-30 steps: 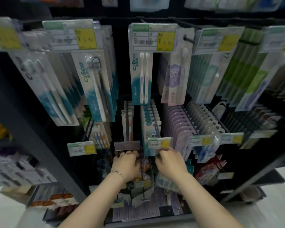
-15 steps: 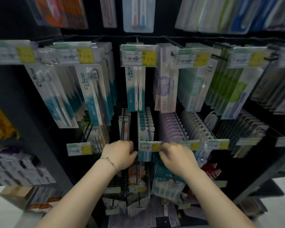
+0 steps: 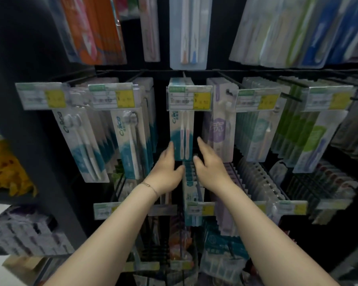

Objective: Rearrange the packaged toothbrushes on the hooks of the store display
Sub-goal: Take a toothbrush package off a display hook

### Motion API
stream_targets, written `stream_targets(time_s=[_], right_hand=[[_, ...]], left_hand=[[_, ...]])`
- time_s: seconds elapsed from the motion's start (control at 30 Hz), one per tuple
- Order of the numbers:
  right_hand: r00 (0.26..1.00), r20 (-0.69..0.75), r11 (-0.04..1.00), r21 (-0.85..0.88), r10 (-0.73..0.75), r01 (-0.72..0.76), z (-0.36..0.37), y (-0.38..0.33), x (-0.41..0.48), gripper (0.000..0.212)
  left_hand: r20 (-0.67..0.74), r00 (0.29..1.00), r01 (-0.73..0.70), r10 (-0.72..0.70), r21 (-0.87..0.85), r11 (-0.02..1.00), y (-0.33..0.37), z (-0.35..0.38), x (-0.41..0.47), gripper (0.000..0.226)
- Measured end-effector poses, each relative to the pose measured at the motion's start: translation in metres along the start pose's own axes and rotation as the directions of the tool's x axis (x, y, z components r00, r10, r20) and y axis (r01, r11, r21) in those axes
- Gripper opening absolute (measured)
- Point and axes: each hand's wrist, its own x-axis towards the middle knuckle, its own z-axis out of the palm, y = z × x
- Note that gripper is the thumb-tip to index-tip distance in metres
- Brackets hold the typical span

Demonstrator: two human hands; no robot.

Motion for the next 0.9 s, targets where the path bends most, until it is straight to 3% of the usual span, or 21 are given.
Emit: stream_targets(time_s=[0.1,0.23,0.53,0.73,0.9], right_hand=[[0.999,-0.032,0.989,0.143,-0.024,0.028,0.008,-0.016,0.034,0.063],[1.0,-0.023,0.982,0.189,0.001,0.003,0.014,-0.022,0.064,0.069],[0.994,-0.079,0.974,0.212,-0.07,0.085,0.017,-0.018,0.072,0.069],[0.982,-0.186,0.997,0.054,-0.04,0.051,-0.001,-0.024,0.053,0.057],[0.986,-0.147,0.946,-0.323,-0.084,0.033,-0.026,-0.02,0.031,0.035]], left_hand=[[-0.132,0.991,-0.01,-0.01,-0.154,0.988,0.02,-0.004,0.021,0.083],[-0.289,0.957,-0.105,0.012,-0.31,0.945,0.032,-0.011,0.049,0.087],[-0.223,0.971,-0.156,0.083,-0.333,0.93,0.019,-0.016,0.073,0.088],[-0.382,0.919,-0.163,0.097,-0.145,0.976,0.026,-0.017,0.05,0.068],[-0.427,0.849,-0.201,0.31,0.28,0.939,0.028,-0.014,0.038,0.052]])
